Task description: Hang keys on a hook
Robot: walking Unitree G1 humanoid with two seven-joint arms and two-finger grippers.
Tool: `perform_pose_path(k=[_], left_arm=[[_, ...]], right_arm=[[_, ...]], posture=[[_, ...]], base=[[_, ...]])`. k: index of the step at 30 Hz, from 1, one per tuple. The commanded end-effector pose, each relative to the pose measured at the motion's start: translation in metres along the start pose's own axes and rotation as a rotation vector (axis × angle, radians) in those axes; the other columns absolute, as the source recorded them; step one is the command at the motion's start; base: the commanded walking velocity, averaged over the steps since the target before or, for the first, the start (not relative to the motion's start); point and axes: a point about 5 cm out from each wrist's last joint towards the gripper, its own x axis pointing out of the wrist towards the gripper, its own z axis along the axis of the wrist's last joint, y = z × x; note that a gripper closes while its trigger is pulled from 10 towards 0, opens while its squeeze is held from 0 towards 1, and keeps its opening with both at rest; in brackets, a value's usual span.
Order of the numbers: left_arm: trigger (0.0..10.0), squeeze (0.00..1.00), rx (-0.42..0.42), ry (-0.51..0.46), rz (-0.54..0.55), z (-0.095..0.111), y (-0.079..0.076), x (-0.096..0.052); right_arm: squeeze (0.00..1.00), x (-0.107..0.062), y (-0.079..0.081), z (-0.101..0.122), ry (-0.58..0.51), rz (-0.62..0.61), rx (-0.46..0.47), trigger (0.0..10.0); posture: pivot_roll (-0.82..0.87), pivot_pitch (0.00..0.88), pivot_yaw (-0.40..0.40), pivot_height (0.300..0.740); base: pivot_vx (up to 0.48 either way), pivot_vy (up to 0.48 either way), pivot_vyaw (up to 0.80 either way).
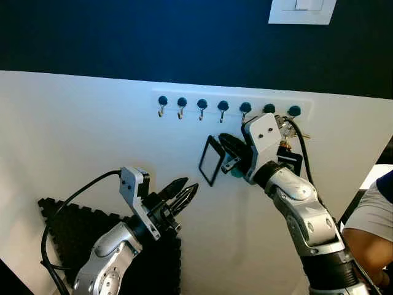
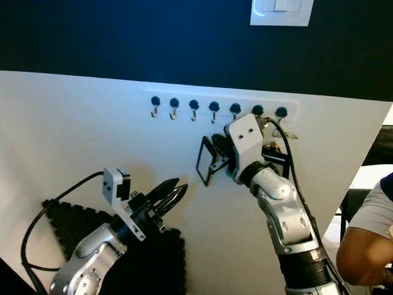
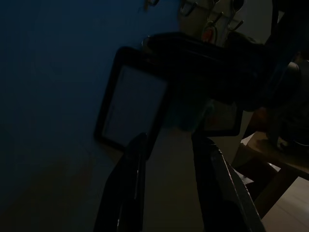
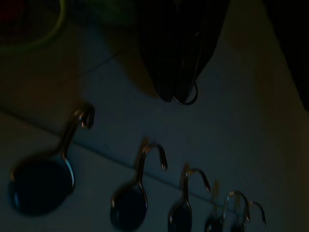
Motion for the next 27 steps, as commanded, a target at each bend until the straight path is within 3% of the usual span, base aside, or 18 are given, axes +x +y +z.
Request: perform_pose_path(k=[1,12,27], left_arm=[[10.0,0.00,0.007,0.022,-0.002,-0.001,0.001,-0.002],[10.0,0.00,0.007,0.010,0.000,0.001,0.002,-0.001],[10.0,0.00,0.010,-0.002,-0.008,0.004,0.002,0.004]], right_arm=[[0.00,-0.001,0.003,-0.005,0.024,0.007,0.004,10.0],[0.00,-0.001,-0.009,0.038,-0.261,-0.061,0.072,10.0],[0.00,0.000,-0.016,0.036,-0.253,-0.096,0.083,10.0]], posture=[[0.04,0.078,0.026,0.740],[0.04,0.080,0.028,0.740],[0.04,0.088,0.028,0.740]], base=[[0.000,0.000,0.00],[0.000,0.000,0.00],[0.000,0.000,0.00]])
